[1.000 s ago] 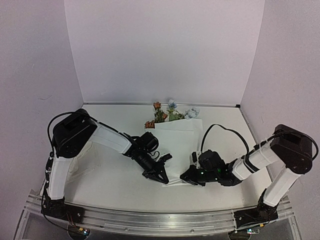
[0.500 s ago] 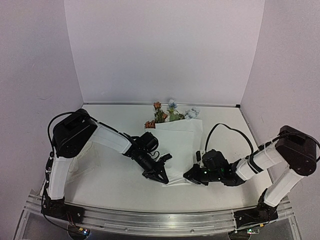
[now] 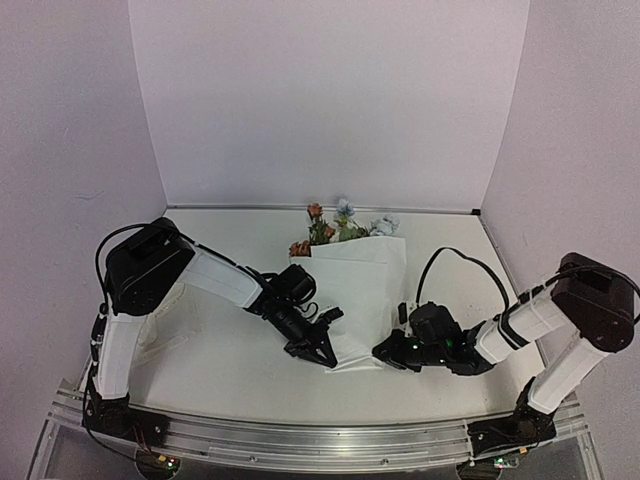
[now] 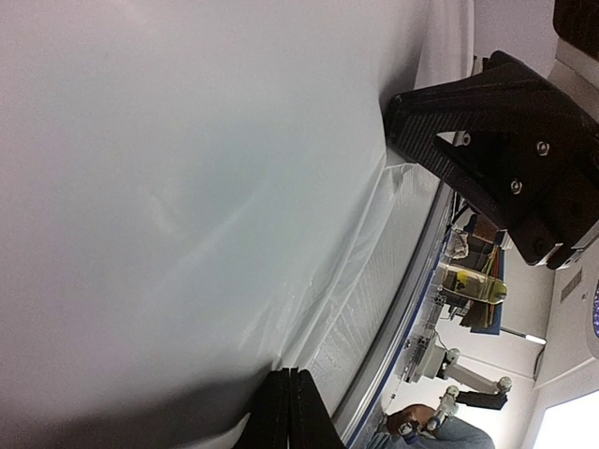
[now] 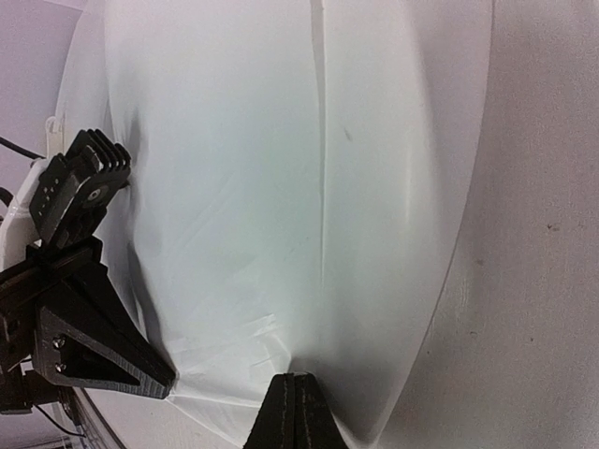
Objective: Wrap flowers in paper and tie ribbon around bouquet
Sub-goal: Press the fold line on the folded bouquet.
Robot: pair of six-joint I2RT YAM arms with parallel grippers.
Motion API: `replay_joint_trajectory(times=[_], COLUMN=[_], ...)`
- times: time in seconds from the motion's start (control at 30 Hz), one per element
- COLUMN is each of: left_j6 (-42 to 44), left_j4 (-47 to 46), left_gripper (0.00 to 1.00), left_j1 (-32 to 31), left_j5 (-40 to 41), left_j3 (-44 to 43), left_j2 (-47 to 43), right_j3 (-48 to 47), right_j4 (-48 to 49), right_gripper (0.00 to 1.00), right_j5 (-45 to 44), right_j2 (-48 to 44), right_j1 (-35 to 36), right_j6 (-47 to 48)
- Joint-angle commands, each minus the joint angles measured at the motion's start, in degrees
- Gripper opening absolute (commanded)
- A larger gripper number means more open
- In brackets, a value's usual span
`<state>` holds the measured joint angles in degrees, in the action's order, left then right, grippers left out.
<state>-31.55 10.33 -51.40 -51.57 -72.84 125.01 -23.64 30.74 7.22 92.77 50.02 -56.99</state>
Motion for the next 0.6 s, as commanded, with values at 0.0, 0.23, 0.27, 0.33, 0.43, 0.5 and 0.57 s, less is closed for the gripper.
replay_joint_trajectory(times=[0.0,0.23,0.27,0.33,0.43,0.5,0.57], left_j6=[-0.3,-0.1,-0.1,-0.2,-0.5,-0.6,-0.7], left_j4=[4.0,5.0,5.0,4.9,4.6,4.5,4.5], left_gripper=[0.03,0.06,0.06,0.06,0.06,0.05,0.05], left_j1=[1.6,1.5,1.5,1.5,1.5,1.5,1.5], left_j5=[8.0,9.1,9.1,9.2,9.1,9.2,9.1], left_j3=[1.6,-0.2,-0.5,-0.6,-0.7,-0.7,-0.7], left_j2=[2.4,1.2,1.3,1.6,1.8,1.9,2.0], right_j3=[1.4,-5.1,-6.0,-6.3,-5.5,-4.9,-4.7], right_j4=[-8.1,-14.5,-16.8,-19.4,-20.4,-20.4,-20.4], right_gripper=[0.03,0.08,0.08,0.09,0.08,0.08,0.08], right_j5=[-1.7,4.2,4.6,5.0,5.5,5.9,6.6], right_j2=[0.9,-4.5,-5.7,-7.6,-8.4,-8.1,-7.2], right_j1=[-0.7,-0.7,-0.8,-0.8,-0.7,-0.7,-0.7], right_j6=[1.5,2.8,3.6,4.4,4.4,3.9,3.3])
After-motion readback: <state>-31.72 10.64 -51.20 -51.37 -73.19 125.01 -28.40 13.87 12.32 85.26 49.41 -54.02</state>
